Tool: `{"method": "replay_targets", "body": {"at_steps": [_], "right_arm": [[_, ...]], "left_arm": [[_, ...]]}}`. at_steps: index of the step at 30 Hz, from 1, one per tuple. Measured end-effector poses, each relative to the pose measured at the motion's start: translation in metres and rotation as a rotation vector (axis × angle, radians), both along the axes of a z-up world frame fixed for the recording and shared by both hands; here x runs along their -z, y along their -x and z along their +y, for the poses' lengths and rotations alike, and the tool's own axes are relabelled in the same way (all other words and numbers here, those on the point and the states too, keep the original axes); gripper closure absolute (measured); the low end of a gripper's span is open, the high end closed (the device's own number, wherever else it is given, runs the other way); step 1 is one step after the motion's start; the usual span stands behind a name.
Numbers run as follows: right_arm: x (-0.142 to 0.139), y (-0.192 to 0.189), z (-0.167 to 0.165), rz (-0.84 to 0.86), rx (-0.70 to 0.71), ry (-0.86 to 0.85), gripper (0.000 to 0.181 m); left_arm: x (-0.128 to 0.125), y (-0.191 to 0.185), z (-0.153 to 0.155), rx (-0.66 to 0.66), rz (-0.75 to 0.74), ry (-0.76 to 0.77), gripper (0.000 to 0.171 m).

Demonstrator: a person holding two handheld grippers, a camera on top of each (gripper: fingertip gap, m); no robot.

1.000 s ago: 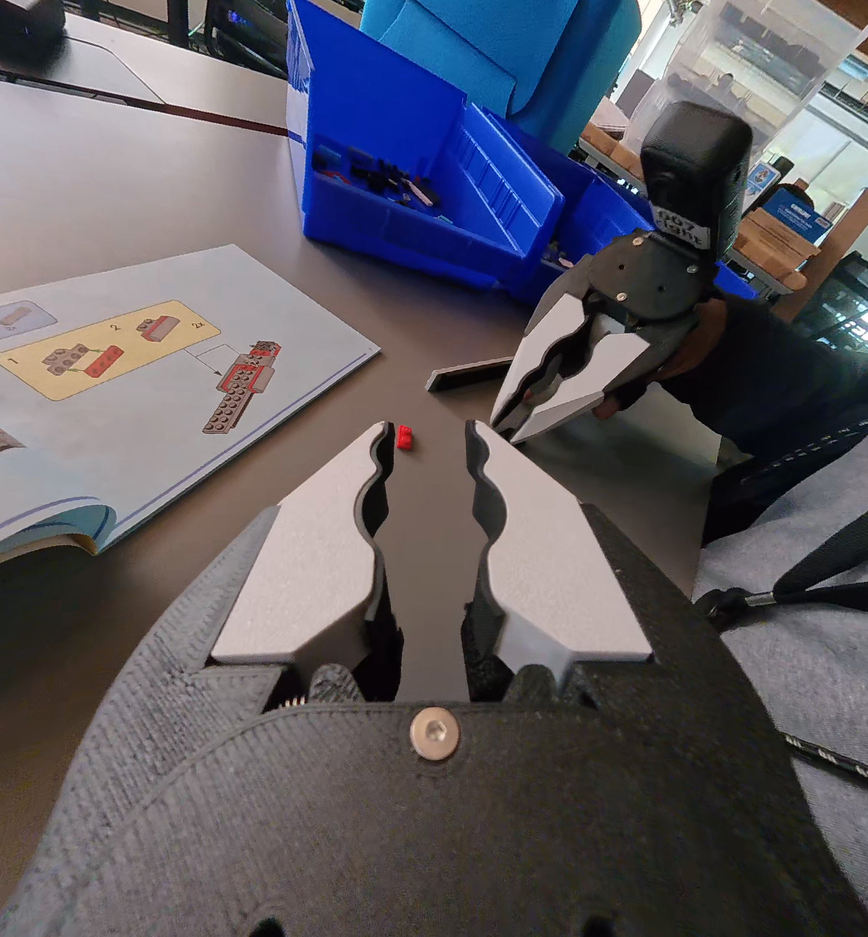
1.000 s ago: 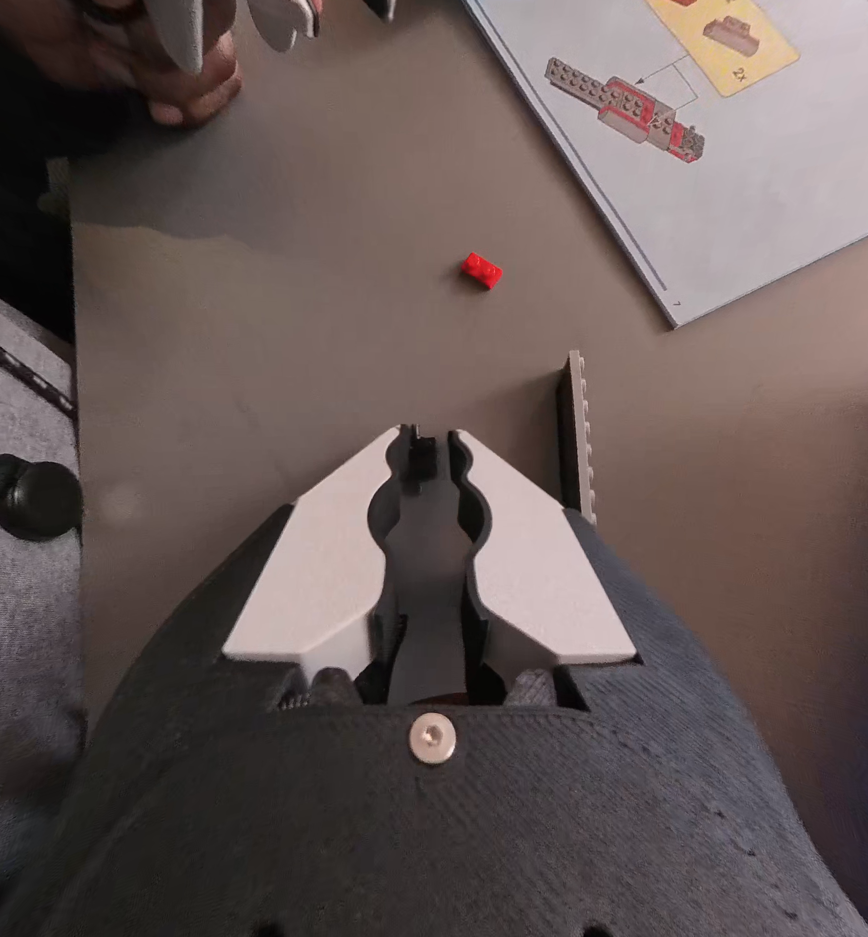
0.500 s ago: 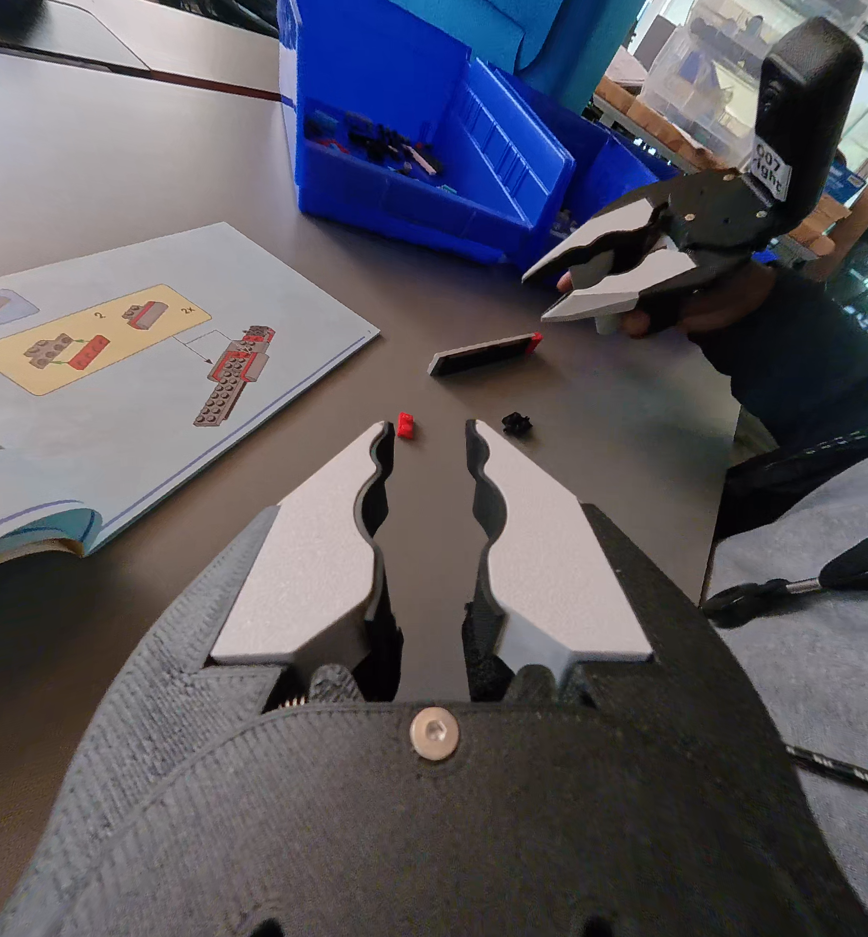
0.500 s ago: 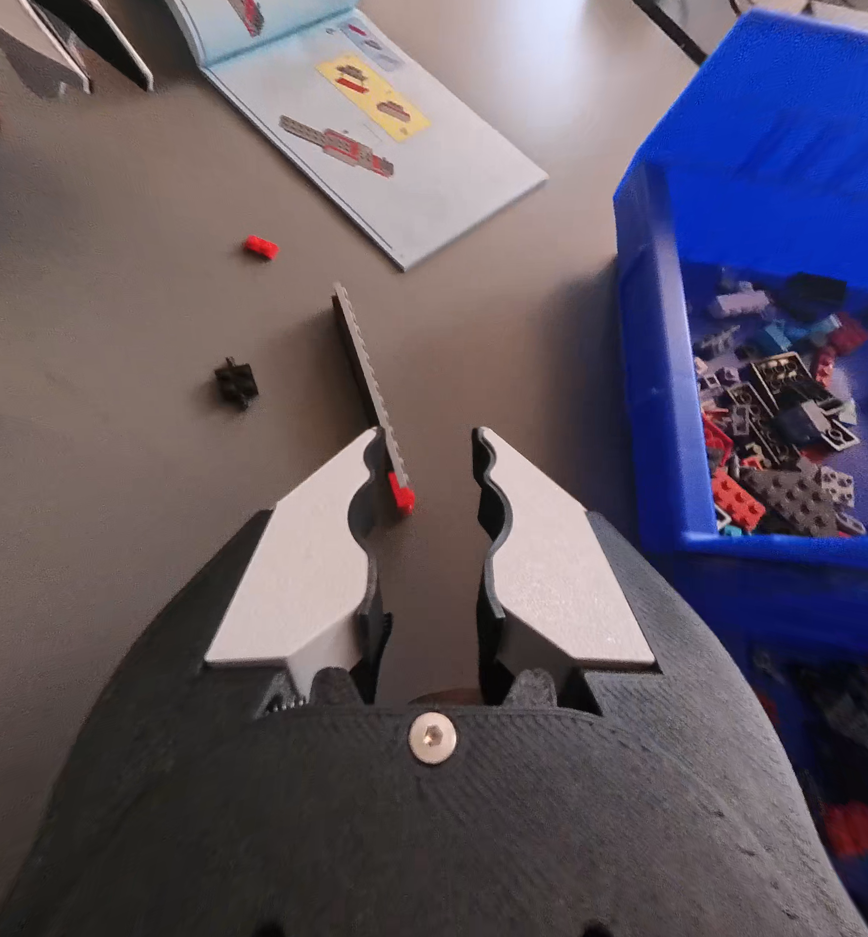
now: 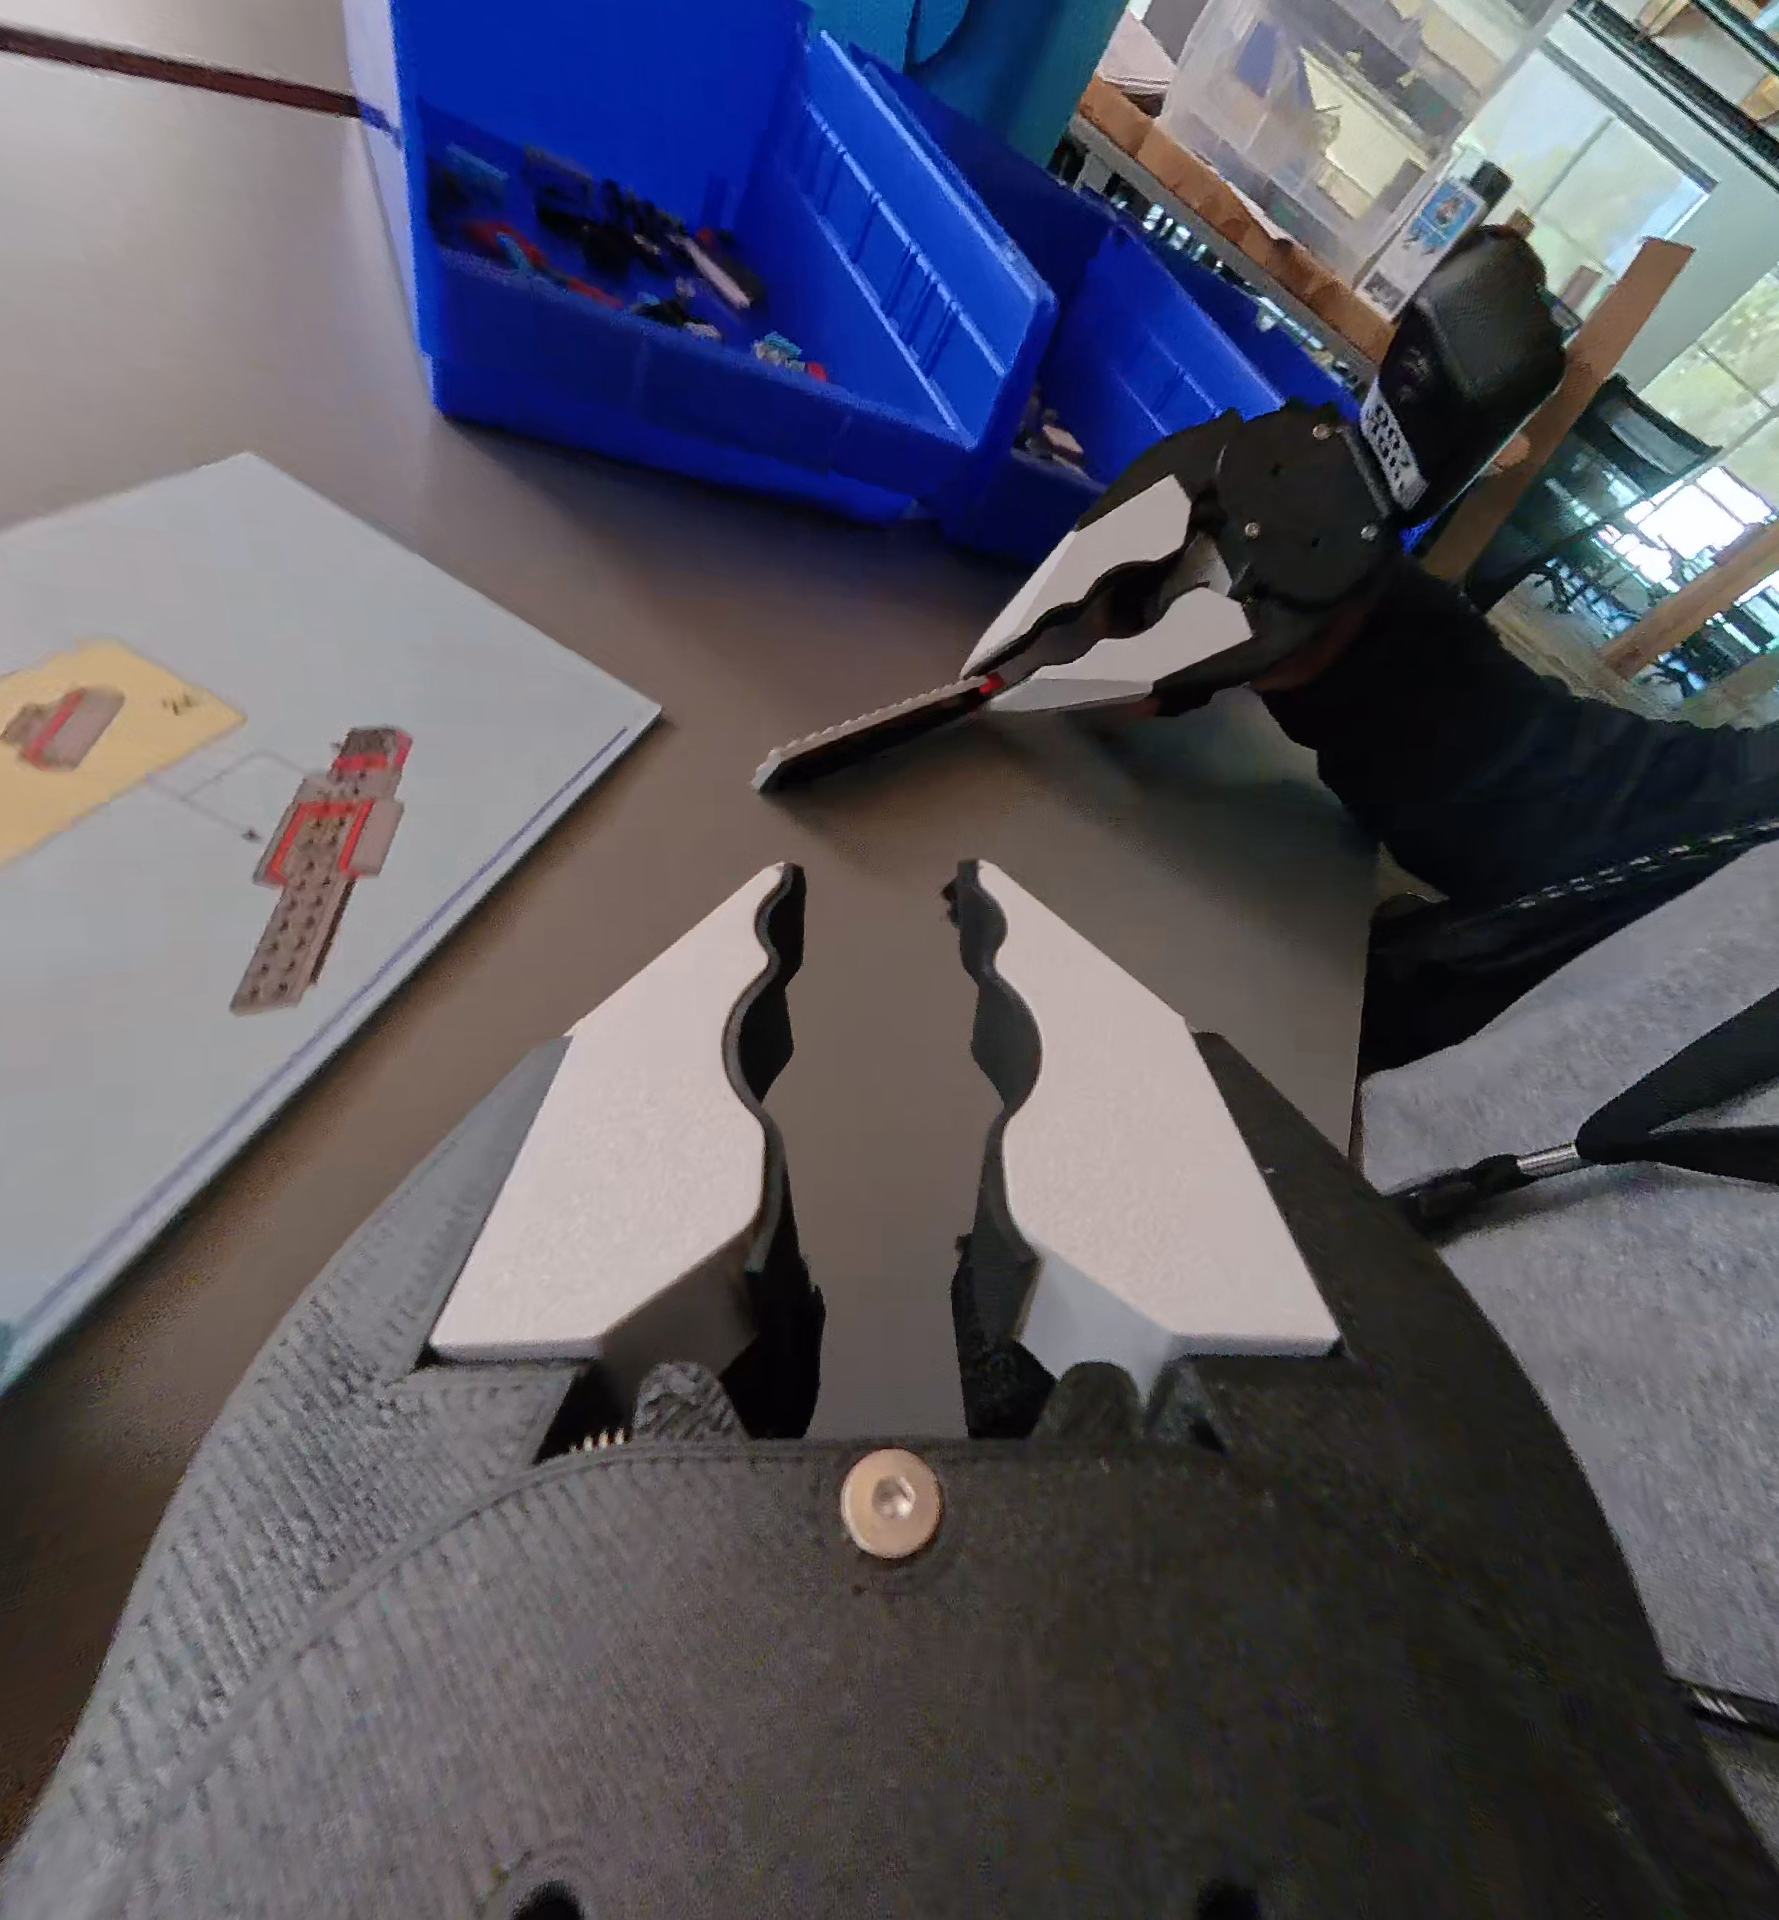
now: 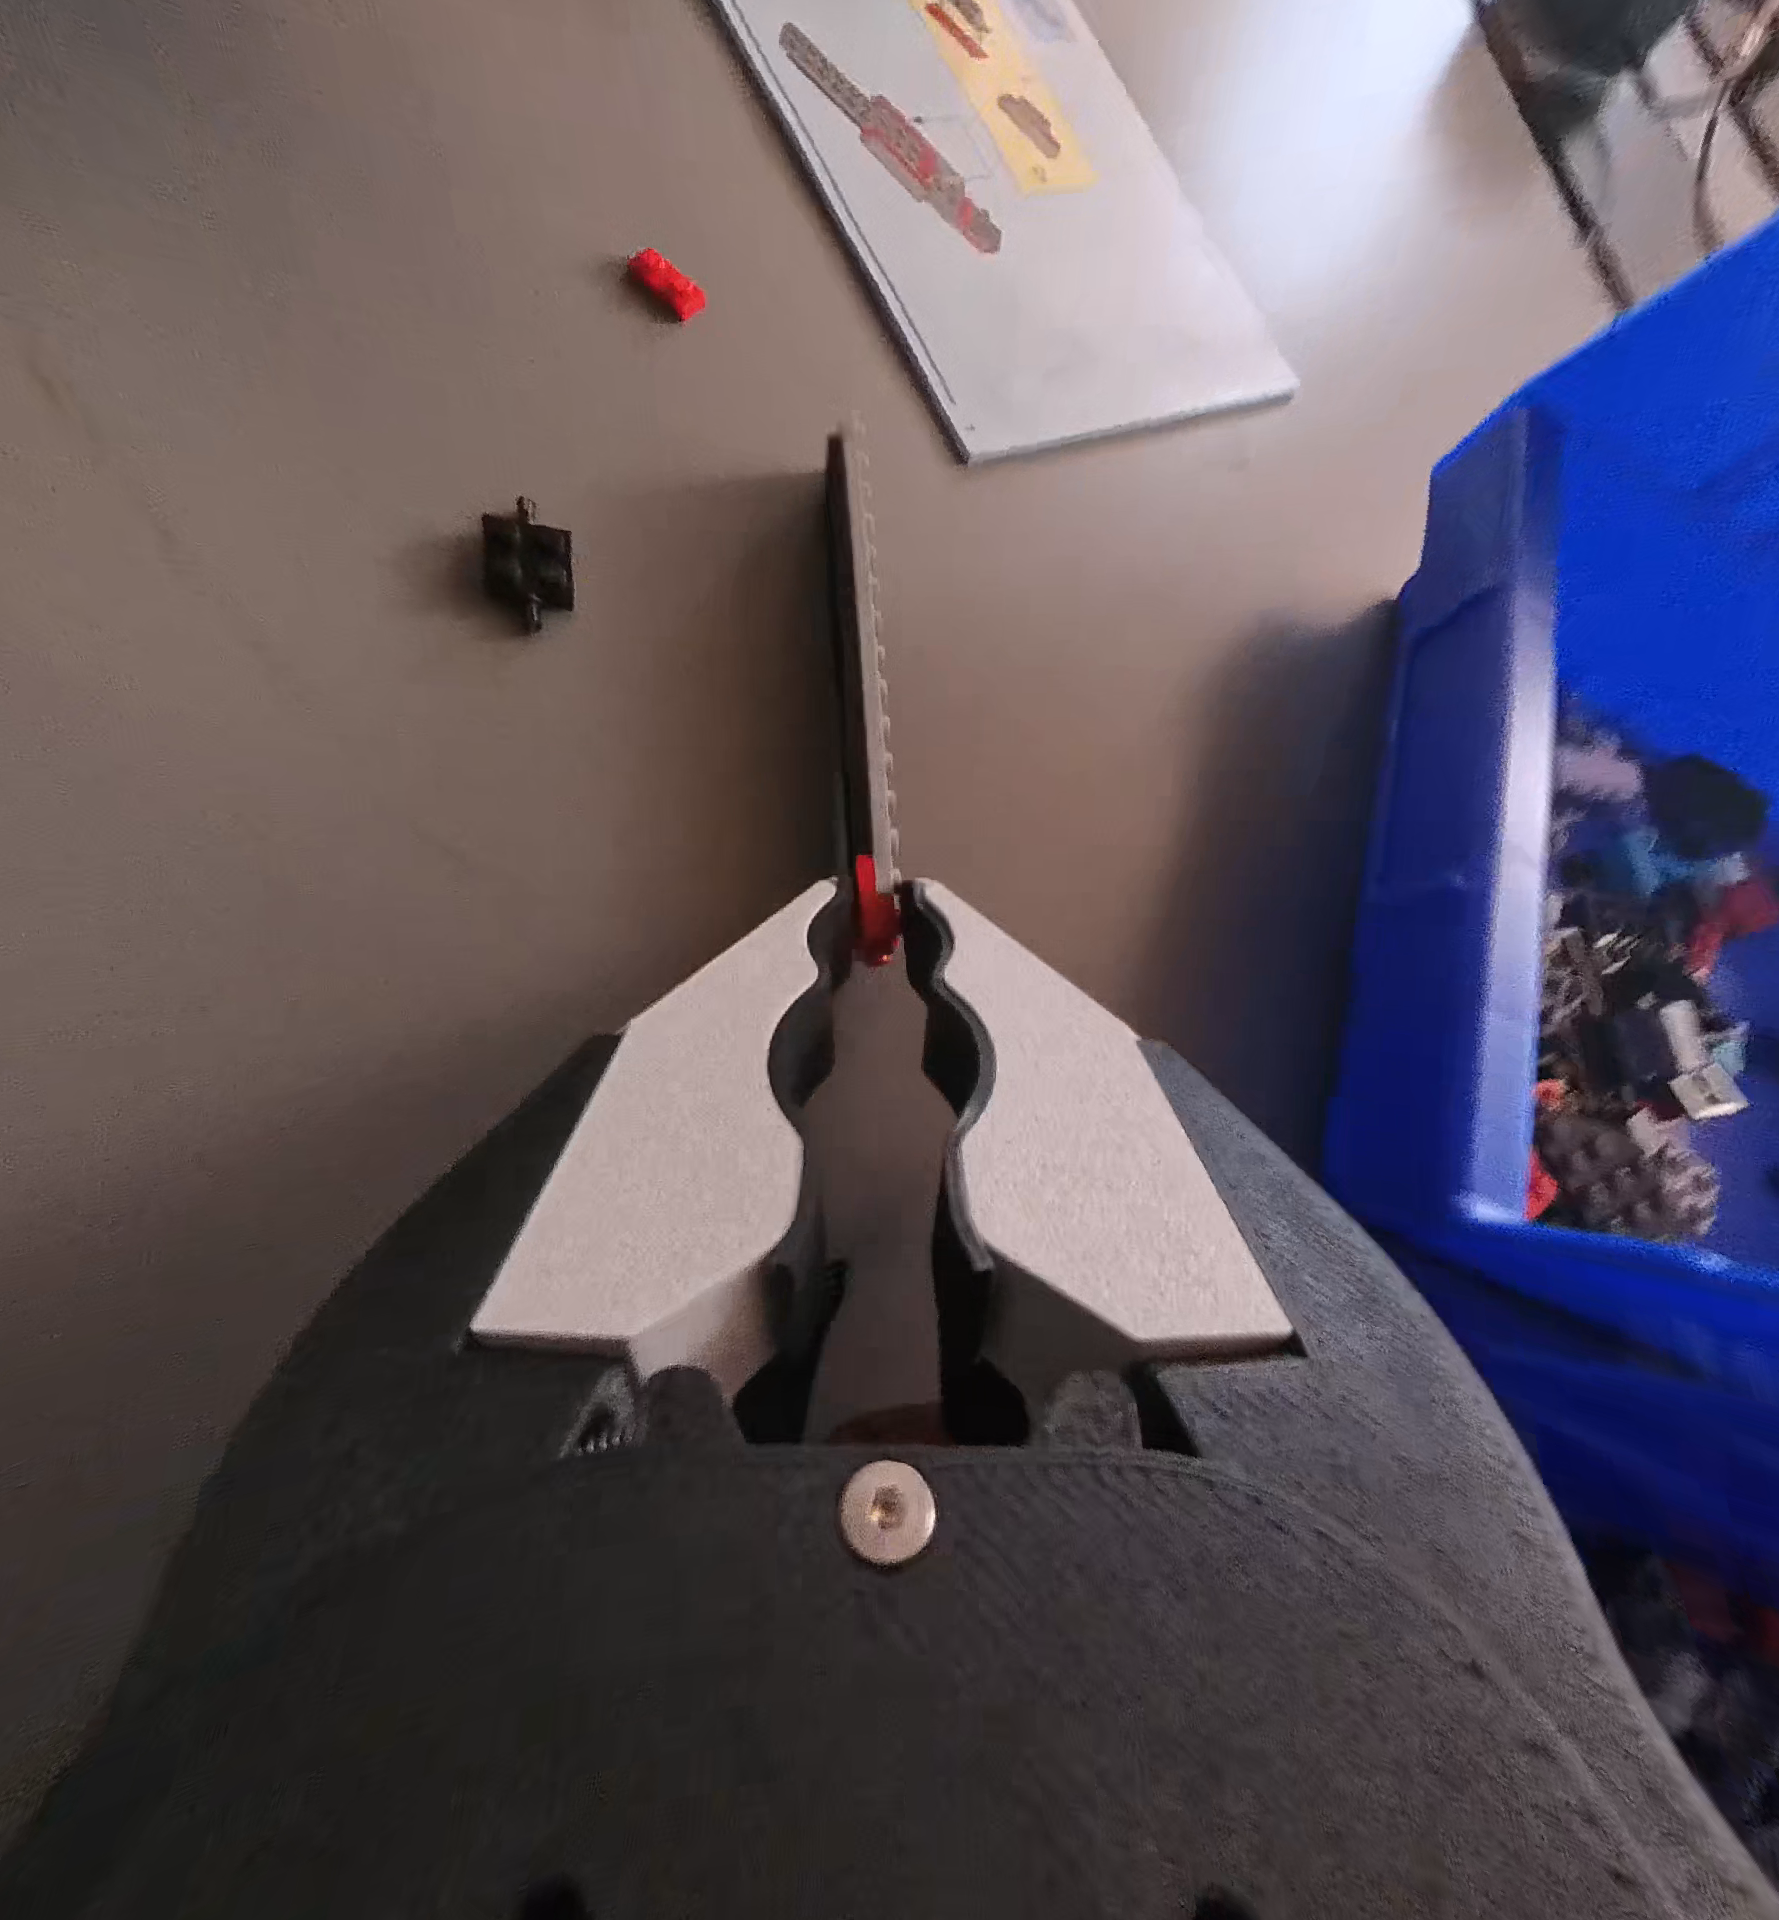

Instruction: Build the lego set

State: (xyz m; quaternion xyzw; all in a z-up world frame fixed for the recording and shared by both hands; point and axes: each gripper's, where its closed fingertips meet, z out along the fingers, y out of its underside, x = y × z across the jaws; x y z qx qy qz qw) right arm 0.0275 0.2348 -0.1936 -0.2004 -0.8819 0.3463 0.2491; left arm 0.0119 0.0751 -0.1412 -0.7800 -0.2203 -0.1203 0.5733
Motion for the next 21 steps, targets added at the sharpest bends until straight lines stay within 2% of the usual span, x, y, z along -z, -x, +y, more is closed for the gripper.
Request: {"method": "replay_targets", "body": {"at_steps": [6,11,13,17,21], "right_arm": [[-0.043,0.028,-0.016,0.313,-0.092,0.011,0.170],[-0.082,0.057,-0.028,0.613,-0.043,-0.039,0.170],[-0.094,0.068,-0.030,0.731,-0.009,-0.092,0.171],[-0.109,0.087,-0.028,0.858,0.086,-0.166,0.171],[-0.118,0.101,-0.023,0.890,0.173,-0.149,0.171]], "left_arm": [[-0.047,0.029,0.032,0.075,0.047,-0.120,0.127],[-0.075,0.058,0.070,0.087,-0.118,-0.252,0.121],[-0.077,0.073,0.082,0.036,-0.177,-0.284,0.120],[-0.092,0.101,0.089,-0.088,-0.278,-0.464,0.119],[-0.095,0.130,0.087,-0.255,-0.298,-0.558,0.099]]}}
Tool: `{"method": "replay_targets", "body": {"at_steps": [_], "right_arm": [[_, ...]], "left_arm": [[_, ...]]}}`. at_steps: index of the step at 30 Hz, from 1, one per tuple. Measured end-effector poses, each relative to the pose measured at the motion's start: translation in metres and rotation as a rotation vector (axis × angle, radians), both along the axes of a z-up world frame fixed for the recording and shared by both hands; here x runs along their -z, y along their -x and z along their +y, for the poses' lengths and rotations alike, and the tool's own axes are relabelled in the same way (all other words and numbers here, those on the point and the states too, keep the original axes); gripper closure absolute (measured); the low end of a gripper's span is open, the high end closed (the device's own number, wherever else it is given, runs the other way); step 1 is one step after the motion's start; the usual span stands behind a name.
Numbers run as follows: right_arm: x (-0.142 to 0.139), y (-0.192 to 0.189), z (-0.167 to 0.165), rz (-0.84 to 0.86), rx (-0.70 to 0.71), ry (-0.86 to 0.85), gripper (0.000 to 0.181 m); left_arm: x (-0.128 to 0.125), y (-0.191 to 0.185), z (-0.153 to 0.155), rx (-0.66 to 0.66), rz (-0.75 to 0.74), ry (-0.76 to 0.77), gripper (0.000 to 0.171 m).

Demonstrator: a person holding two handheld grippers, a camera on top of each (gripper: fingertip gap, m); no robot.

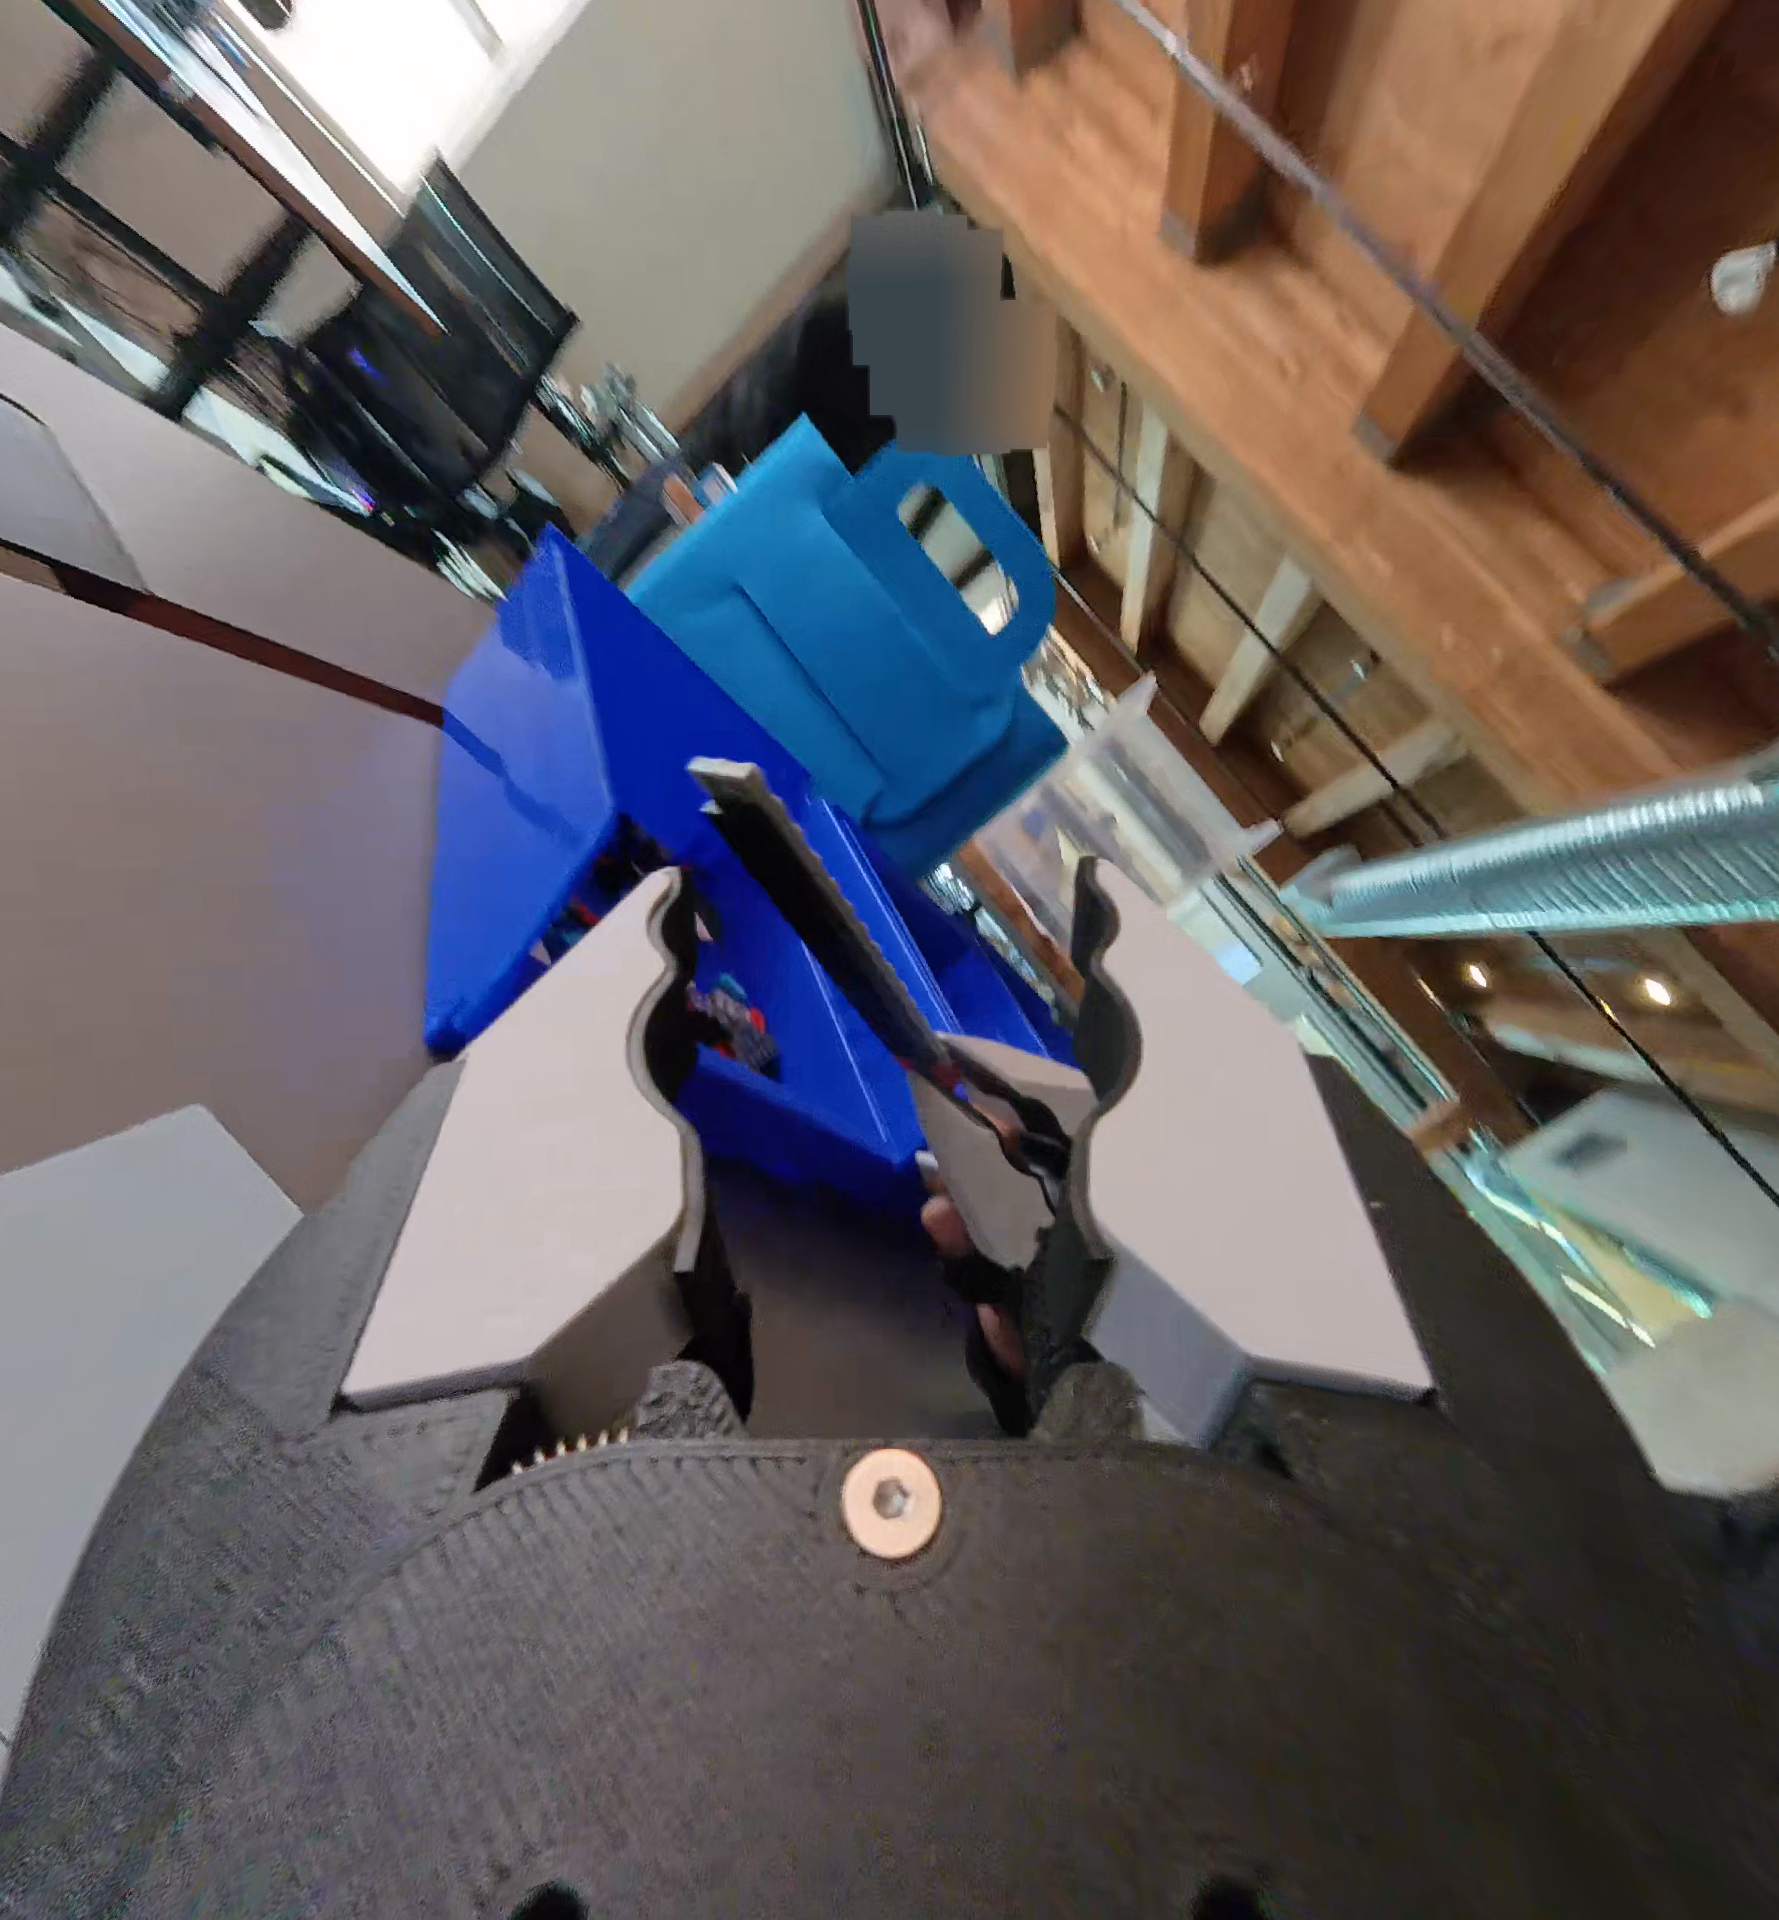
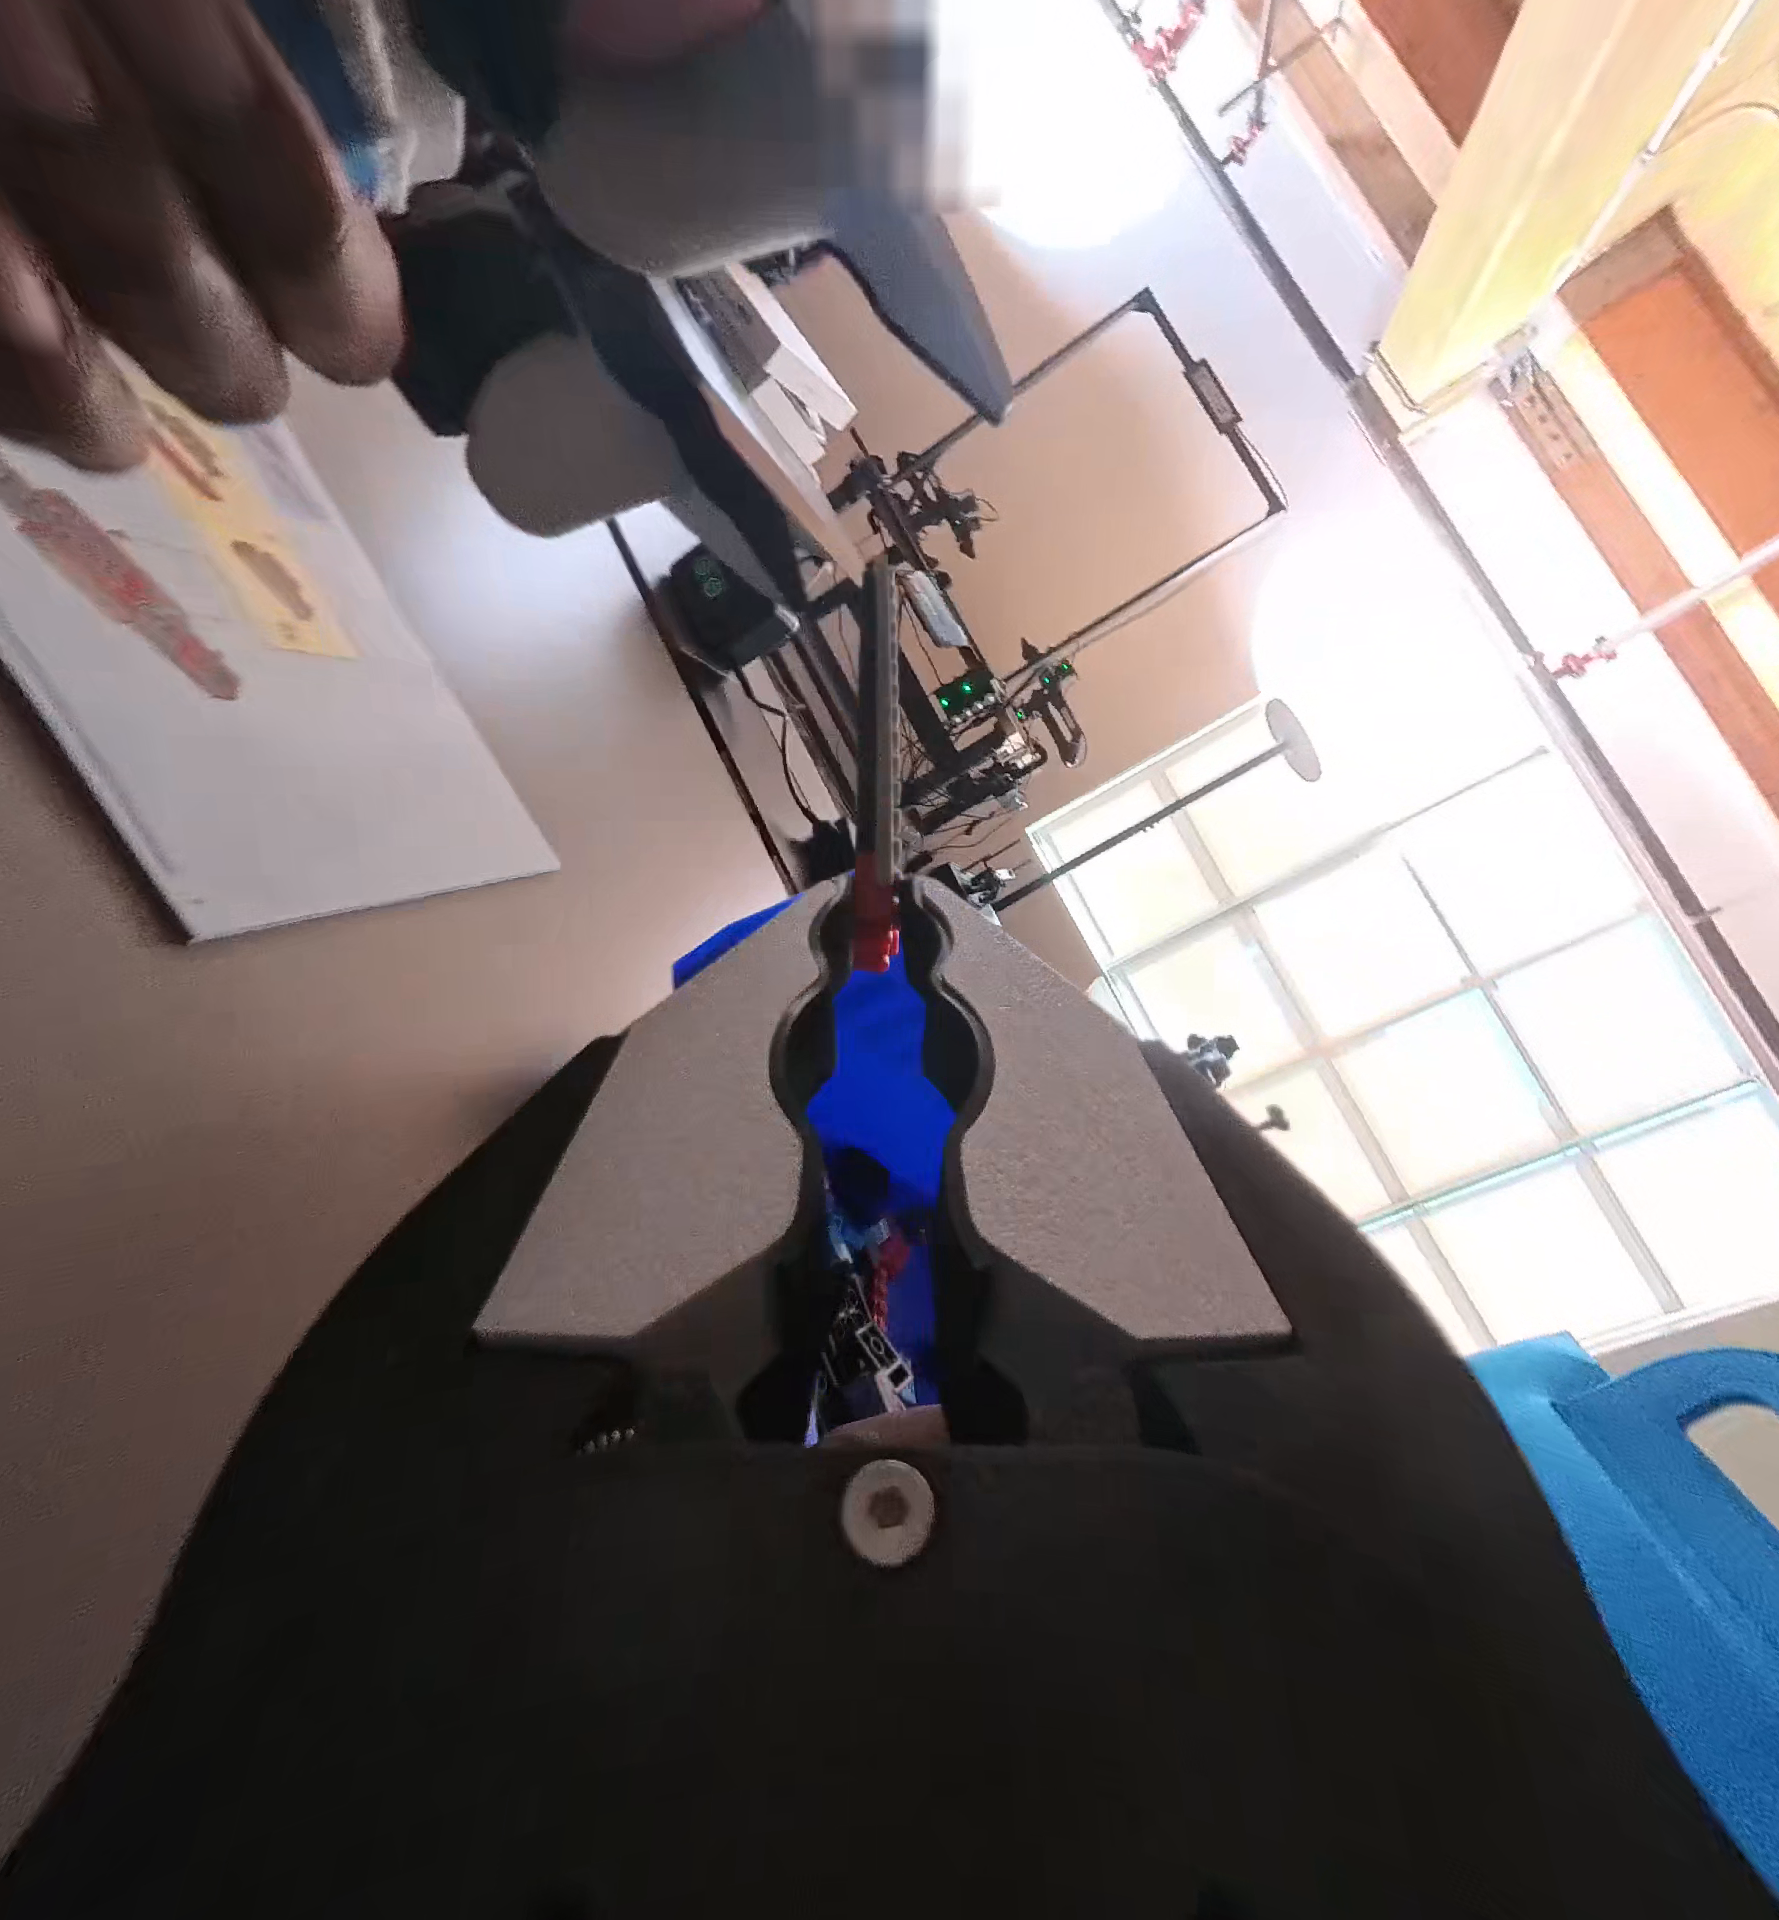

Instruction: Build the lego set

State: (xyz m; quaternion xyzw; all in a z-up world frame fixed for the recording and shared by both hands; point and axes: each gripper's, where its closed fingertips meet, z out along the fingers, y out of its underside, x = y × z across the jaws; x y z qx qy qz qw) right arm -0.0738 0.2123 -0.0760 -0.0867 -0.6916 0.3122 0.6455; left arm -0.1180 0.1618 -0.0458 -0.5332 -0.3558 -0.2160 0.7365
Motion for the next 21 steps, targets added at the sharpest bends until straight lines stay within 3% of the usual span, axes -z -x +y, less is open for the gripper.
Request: {"method": "replay_targets", "body": {"at_steps": [3,5,13,21], "right_arm": [[-0.003,0.011,0.000,0.000,0.021,0.031,0.171],[-0.004,0.015,-0.006,0.005,0.003,0.028,0.171],[0.011,0.017,-0.028,0.055,-0.075,-0.041,0.171],[0.021,0.008,-0.035,0.188,-0.101,-0.237,0.170]], "left_arm": [[0.008,0.022,0.002,-0.108,0.005,0.011,0.084],[0.018,0.025,0.008,-0.096,-0.014,0.022,0.084],[0.041,0.000,0.010,0.101,-0.091,0.020,0.111],[0.046,-0.010,0.016,0.183,-0.136,0.024,0.136]]}}
